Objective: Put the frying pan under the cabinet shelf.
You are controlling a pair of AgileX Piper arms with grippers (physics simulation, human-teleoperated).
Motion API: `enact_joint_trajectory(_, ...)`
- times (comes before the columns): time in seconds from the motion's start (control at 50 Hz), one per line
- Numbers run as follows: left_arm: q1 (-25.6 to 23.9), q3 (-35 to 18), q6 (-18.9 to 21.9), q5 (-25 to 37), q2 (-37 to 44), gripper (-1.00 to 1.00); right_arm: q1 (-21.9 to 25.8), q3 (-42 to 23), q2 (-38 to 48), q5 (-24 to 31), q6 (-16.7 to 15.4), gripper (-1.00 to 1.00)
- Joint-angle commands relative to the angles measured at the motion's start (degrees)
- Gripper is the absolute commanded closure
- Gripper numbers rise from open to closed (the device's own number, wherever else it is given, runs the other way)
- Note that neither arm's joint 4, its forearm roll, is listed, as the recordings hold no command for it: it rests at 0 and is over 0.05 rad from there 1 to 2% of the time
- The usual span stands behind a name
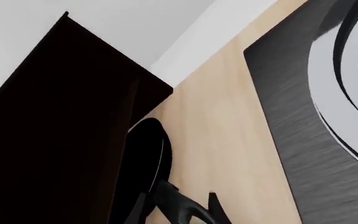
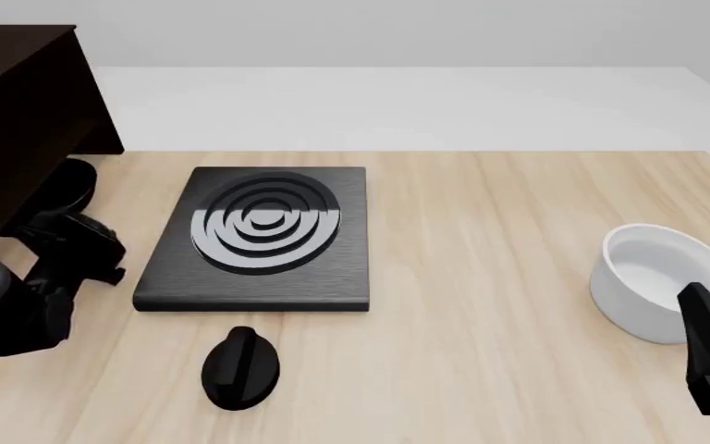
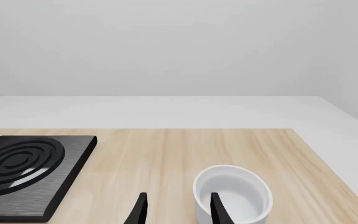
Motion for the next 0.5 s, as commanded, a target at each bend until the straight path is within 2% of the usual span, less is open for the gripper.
enact_joint_trajectory(0.02,-0.9,6.4,27.6,7.8,1.5,-1.0,0.0,0.0,0.0,0.0,0.0,-1.0)
enact_joint_trajectory(0.5,-2.9,13.6,27.9,8.5,-16.0,-1.0,0.0,0.0,0.0,0.0,0.0,-1.0)
